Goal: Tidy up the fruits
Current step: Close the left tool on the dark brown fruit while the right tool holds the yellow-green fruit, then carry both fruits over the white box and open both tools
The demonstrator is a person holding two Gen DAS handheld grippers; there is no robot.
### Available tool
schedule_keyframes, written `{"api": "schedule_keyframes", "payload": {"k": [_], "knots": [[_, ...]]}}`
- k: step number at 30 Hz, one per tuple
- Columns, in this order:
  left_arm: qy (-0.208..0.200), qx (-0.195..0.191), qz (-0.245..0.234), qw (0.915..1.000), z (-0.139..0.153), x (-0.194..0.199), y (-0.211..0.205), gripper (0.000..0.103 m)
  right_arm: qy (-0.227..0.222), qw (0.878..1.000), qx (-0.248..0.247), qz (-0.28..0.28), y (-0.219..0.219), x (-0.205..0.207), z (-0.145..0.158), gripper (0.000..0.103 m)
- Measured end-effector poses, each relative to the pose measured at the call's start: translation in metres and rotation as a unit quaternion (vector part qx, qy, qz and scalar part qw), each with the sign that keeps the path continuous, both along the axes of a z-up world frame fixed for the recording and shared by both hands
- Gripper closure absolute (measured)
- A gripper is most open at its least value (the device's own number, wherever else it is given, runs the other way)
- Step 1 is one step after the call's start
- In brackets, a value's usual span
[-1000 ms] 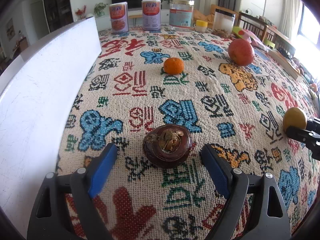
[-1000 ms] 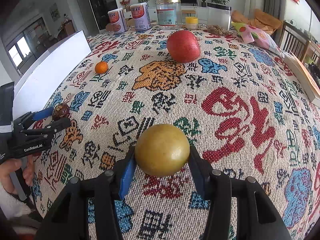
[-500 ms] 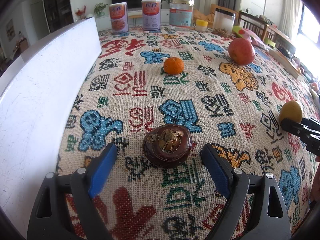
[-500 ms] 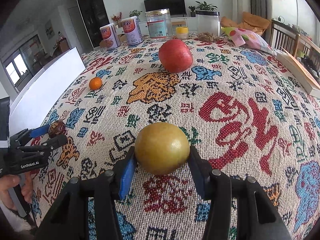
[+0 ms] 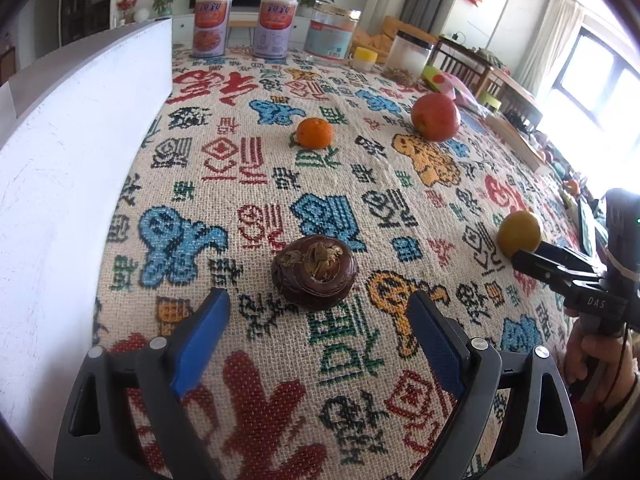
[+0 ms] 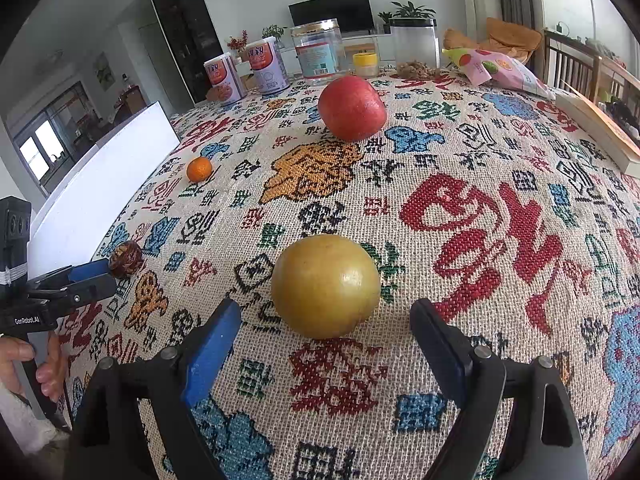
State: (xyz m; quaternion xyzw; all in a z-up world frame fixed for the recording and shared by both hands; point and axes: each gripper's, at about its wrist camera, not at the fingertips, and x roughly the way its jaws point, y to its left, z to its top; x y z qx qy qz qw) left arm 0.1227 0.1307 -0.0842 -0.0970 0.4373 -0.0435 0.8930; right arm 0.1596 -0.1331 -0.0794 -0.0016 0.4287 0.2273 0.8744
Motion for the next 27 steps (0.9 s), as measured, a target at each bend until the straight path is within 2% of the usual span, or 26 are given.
{"api": "schedule_keyframes", "payload": {"k": [4,8,9,10,11,15,18,21,23,25,27], "knots": [[0.003,0.049,0.008,0.9988,0.0,0.009,-0.016,0.015,-0.001,1.0,-0.002,-0.008,0.0,0.003,0.001,0.016],[0.004,0.089,0.015,0.9959,-0.003,0.02,-0.026,0.056,-0.001,1.0,-0.005,-0.023,0.0,0.009,0.006,0.017],[0.004,0.088,0.015,0.996,-0.003,0.021,-0.026,0.056,-0.001,1.0,-0.006,-0.021,0.001,0.009,0.007,0.022],[0.004,0.08,0.017,0.9967,-0.002,0.02,-0.024,0.057,0.001,1.0,-0.009,-0.017,0.003,0.009,0.008,0.032],[0.002,0.068,0.022,0.9975,0.0,0.017,-0.021,0.057,0.01,1.0,-0.015,-0.01,0.006,0.01,0.007,0.052],[-0.003,-0.01,0.034,0.9994,0.022,-0.014,-0.008,0.057,0.023,0.999,-0.022,-0.012,0.012,0.001,0.012,0.052],[-0.006,-0.085,0.026,0.9961,0.055,-0.051,0.002,0.057,0.036,0.999,0.014,0.006,0.022,-0.009,0.026,0.052],[-0.027,-0.143,0.027,0.989,0.099,-0.091,0.021,0.057,0.038,0.997,0.052,0.049,0.053,-0.018,0.055,0.052],[-0.056,-0.158,0.045,0.9848,0.133,-0.116,0.044,0.057,0.033,0.992,0.073,0.093,0.089,-0.026,0.08,0.052],[-0.088,-0.151,0.077,0.9816,0.162,-0.137,0.074,0.057,0.029,0.985,0.089,0.144,0.132,-0.034,0.103,0.052],[-0.102,-0.139,0.122,0.9775,0.177,-0.151,0.109,0.057,0.026,0.974,0.1,0.199,0.181,-0.044,0.124,0.052]]}}
